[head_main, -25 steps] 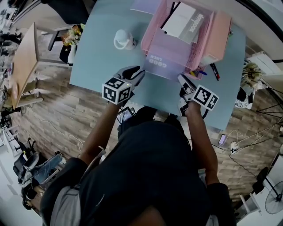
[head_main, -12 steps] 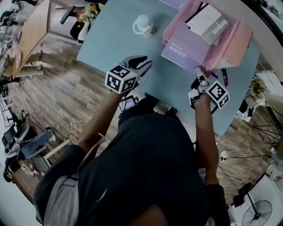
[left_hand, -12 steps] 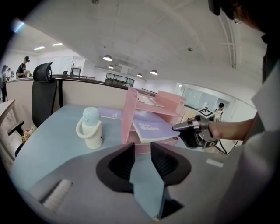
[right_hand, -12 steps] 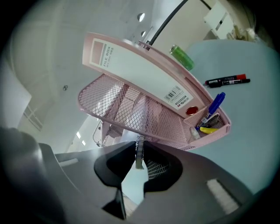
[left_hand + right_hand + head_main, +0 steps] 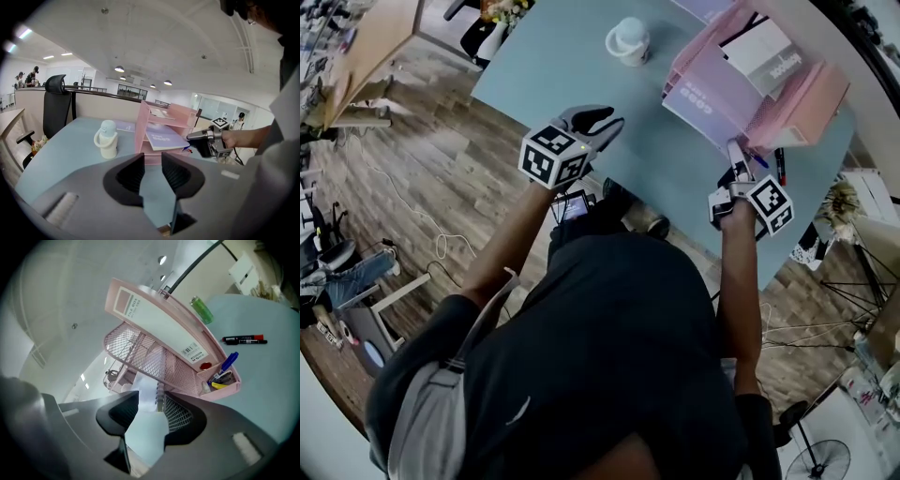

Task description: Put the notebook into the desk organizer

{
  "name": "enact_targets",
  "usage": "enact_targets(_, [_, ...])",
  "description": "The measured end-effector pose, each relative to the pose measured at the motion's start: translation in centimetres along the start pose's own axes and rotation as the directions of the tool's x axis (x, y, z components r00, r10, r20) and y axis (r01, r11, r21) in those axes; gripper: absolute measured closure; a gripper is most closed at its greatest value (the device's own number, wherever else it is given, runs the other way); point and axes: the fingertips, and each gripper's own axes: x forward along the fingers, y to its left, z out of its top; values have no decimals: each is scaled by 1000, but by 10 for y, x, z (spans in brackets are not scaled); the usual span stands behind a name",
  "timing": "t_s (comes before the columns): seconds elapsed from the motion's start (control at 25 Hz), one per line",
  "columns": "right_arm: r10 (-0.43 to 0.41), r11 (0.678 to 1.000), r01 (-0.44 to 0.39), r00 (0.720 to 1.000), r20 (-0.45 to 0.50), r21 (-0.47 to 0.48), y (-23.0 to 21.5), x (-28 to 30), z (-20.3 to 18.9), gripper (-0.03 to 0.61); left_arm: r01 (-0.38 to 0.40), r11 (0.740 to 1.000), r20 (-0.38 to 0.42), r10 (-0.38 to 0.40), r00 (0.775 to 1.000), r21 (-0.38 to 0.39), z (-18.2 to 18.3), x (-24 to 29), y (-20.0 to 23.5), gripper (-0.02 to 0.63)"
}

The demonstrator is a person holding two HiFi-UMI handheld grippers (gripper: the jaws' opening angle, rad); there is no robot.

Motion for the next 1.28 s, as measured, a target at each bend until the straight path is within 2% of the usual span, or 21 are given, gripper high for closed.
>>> enact_targets(0.16, [16,998,-16,1000,-13,-55,12,-19,-8,430,-12,1000,26,11,1000,19,3,-17,-4,454])
enact_targets(0.32, [79,991,-83,996,-41,-102,37,-40,-19,431,-23,999,58,20,998,41,9,-38,-11,454])
enact_targets(0.44, [125,975,-133,990,-59,-177,64,-57,-24,431,-32,998,88,27,996,53,13,-56,-20,453])
enact_targets(0.52, [165,953,-177,984,-71,-244,87,-68,-26,431,-39,997,105,32,994,62,15,-69,-27,454])
enact_targets(0.6, [234,916,-252,968,-92,-313,117,-78,-28,431,-51,996,119,42,992,73,16,-80,-33,453])
enact_targets(0.68, [306,864,-330,944,-123,-380,147,-90,-31,431,-62,995,135,50,990,82,17,-89,-40,454])
enact_targets(0.76, [339,818,-370,929,-150,-441,171,-103,-34,431,-71,993,151,57,987,89,18,-97,-46,454])
enact_targets(1.08, [372,649,-452,890,-262,-612,233,-150,-40,433,-125,983,190,98,977,135,20,-122,-67,453])
enact_targets(1.28, [336,540,-442,893,-298,-716,249,-170,-41,463,-146,981,223,116,968,125,24,-126,-75,454])
